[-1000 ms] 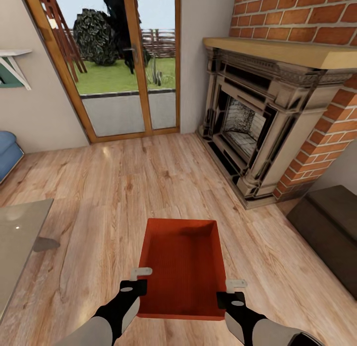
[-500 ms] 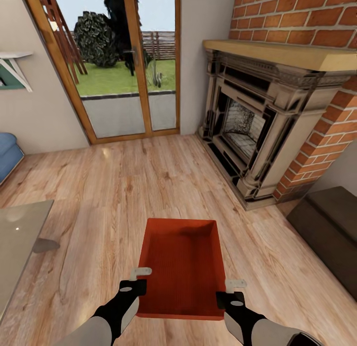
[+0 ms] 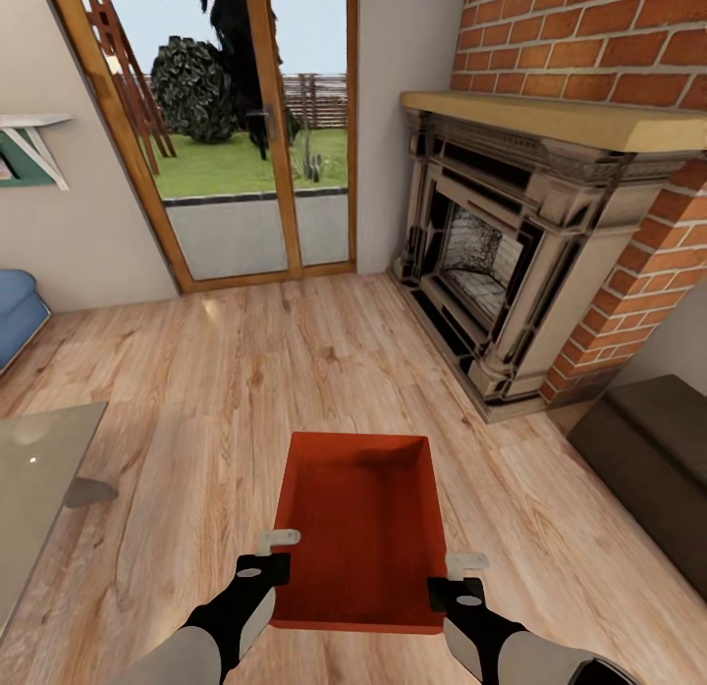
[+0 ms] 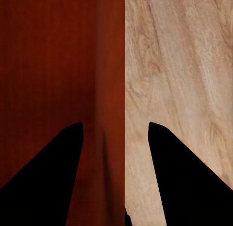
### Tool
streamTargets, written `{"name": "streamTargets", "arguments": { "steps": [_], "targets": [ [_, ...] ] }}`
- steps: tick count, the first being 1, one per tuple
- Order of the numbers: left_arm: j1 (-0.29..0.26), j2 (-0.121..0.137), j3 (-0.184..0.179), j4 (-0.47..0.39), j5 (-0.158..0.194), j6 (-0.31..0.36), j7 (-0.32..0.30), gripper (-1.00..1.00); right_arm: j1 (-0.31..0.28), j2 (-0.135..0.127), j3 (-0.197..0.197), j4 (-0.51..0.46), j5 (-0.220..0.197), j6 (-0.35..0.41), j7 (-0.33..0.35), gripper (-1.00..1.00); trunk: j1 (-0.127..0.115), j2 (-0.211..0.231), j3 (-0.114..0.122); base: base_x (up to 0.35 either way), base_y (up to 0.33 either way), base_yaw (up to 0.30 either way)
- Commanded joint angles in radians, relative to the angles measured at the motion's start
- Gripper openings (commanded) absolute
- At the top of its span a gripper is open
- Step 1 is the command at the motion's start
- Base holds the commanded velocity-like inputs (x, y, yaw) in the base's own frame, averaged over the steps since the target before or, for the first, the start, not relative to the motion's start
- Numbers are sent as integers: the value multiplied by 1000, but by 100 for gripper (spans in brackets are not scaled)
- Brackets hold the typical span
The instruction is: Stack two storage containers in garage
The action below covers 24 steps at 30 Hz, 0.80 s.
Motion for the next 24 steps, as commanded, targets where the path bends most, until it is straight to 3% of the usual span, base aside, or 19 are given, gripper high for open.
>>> {"name": "streamTargets", "arguments": {
  "steps": [1, 15, 24],
  "targets": [
    [0, 2, 11, 2, -4, 7, 15, -100, -1, -4, -11, 0, -1, -41, -19, -100, 0, -1, 1, 0, 0, 0],
    [0, 2, 11, 2, -4, 8, 17, -100, -1, -1, -12, 0, -3, -37, -39, -100, 0, -1, 14, 0, 0, 2],
    [0, 3, 11, 2, -4, 9, 15, -100, -1, 1, -12, 0, -1, -37, -56, -100, 0, -1, 14, 0, 0, 245]
  ]
}}
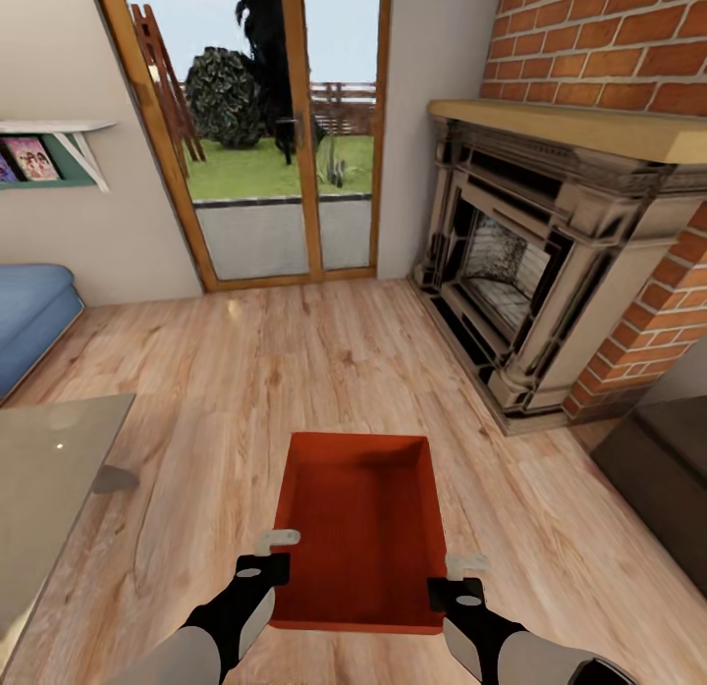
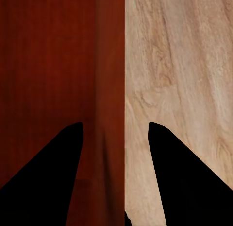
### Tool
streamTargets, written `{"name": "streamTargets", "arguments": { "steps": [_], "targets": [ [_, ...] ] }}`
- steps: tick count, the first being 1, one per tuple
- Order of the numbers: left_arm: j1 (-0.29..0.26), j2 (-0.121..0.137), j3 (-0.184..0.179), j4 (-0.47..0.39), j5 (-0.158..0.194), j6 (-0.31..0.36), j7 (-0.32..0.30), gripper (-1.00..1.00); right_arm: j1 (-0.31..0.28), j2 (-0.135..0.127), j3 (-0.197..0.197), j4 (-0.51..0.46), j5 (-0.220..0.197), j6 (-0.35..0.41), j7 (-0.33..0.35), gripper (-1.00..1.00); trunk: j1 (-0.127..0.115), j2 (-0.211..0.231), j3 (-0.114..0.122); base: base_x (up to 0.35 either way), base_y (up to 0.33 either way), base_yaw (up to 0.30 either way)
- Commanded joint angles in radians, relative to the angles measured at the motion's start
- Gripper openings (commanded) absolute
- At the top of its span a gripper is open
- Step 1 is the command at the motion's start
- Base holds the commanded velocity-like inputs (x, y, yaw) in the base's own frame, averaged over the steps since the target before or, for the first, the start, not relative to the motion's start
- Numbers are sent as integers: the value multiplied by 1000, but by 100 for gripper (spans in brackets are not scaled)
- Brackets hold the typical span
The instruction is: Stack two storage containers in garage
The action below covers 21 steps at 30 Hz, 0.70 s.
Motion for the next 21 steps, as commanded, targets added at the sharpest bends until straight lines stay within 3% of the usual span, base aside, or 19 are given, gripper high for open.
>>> {"name": "streamTargets", "arguments": {
  "steps": [1, 21],
  "targets": [
    [0, 2, 11, 2, -4, 7, 17, -100, -1, 0, -12, -1, 0, -38, -57, -100, 0, -1, -1, 0, 0, 298],
    [0, 4, 9, 5, -4, 5, 15, -100, -1, -1, -12, 0, 0, -46, -58, -100, 0, -1, -1, 0, 0, 300]
  ]
}}
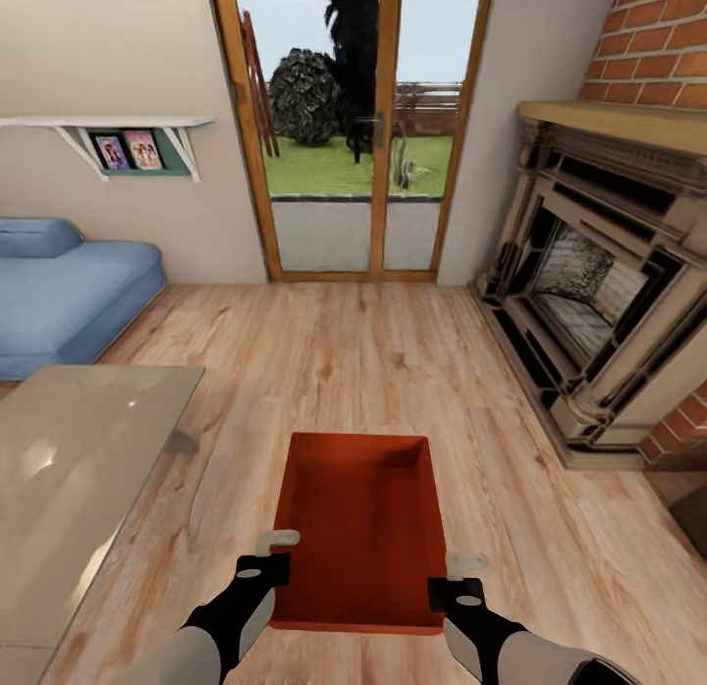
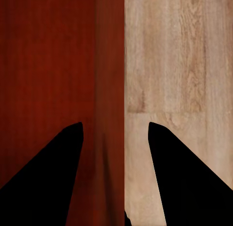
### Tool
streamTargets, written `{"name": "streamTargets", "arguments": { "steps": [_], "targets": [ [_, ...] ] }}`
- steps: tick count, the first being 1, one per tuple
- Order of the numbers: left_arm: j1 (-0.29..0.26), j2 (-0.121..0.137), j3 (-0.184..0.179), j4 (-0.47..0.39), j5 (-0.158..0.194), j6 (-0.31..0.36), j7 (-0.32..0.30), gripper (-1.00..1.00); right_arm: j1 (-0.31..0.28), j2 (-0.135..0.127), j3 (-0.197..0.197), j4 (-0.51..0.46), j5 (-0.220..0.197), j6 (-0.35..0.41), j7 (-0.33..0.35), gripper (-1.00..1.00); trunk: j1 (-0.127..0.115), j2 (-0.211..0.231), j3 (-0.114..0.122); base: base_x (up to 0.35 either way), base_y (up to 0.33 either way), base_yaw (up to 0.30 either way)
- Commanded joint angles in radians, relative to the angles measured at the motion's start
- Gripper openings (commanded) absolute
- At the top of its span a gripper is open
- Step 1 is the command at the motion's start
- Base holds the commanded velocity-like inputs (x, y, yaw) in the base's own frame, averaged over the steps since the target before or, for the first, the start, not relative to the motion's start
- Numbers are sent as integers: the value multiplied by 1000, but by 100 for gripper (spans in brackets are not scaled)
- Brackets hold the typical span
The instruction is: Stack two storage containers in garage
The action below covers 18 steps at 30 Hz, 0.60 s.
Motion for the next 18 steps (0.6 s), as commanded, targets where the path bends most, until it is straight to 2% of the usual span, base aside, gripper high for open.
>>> {"name": "streamTargets", "arguments": {
  "steps": [1, 18],
  "targets": [
    [0, 5, 9, 2, -4, 7, 13, -100, -1, 0, -13, -1, -1, -48, -60, -100, 0, -1, -1, 0, 0, 300],
    [0, 5, 9, 2, -4, 7, 13, -100, -1, -1, -13, 0, -1, -50, -60, -100, 0, -1, -1, 0, 0, 300]
  ]
}}
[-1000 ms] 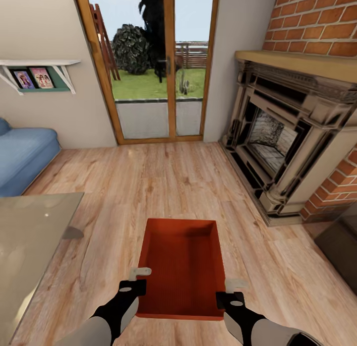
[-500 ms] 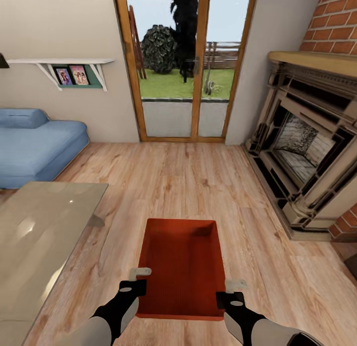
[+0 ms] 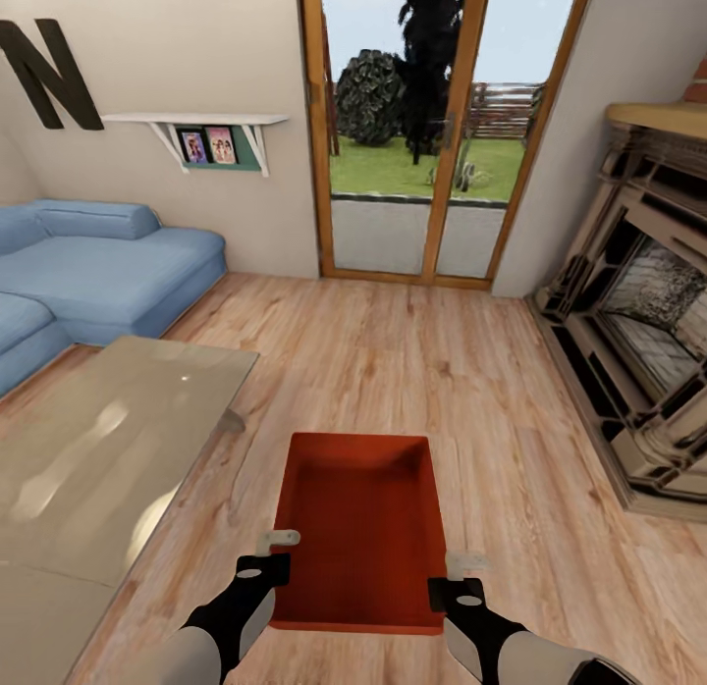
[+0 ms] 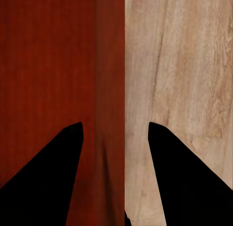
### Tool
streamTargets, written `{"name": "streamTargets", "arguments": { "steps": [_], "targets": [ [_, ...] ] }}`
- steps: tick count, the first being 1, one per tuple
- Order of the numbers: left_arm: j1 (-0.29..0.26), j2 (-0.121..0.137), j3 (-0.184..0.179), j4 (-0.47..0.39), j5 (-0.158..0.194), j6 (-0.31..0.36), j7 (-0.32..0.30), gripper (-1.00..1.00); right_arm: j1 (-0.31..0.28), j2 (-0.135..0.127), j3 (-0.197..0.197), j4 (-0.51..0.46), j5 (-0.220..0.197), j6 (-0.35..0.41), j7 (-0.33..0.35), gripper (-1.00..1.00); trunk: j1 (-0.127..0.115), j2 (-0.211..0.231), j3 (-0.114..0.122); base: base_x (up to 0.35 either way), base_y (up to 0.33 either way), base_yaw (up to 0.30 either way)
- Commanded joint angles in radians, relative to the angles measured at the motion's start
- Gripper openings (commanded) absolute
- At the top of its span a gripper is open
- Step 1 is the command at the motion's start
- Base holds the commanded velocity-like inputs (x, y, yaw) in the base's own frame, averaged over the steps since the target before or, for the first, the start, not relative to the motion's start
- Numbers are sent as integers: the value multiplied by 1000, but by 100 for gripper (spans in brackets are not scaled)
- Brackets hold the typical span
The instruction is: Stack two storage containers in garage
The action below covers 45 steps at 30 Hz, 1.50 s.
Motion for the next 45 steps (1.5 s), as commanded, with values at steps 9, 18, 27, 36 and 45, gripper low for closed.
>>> {"name": "streamTargets", "arguments": {
  "steps": [9, 18, 27, 36, 45],
  "targets": [
    [0, 5, 9, 2, -4, 7, 12, -100, -1, 0, -13, -1, -1, -49, -60, -100, 0, -1, -1, 0, 0, 300],
    [0, 5, 9, 2, -4, 7, 12, -100, -1, 0, -13, -1, -1, -49, -60, -100, 0, -1, -1, 0, 0, 300],
    [0, 5, 9, 2, -4, 7, 12, -100, -1, 0, -13, -1, -1, -49, -60, -100, 0, -1, -1, 0, 0, 300],
    [0, 5, 9, 2, -4, 7, 12, -100, -1, -1, -13, -1, -1, -49, -60, -100, 0, -1, -1, 0, 0, 300],
    [0, 5, 9, 2, -4, 7, 12, -100, -1, -3, -13, -1, -1, -49, -60, -100, 0, -1, -1, 0, 0, 300]
  ]
}}
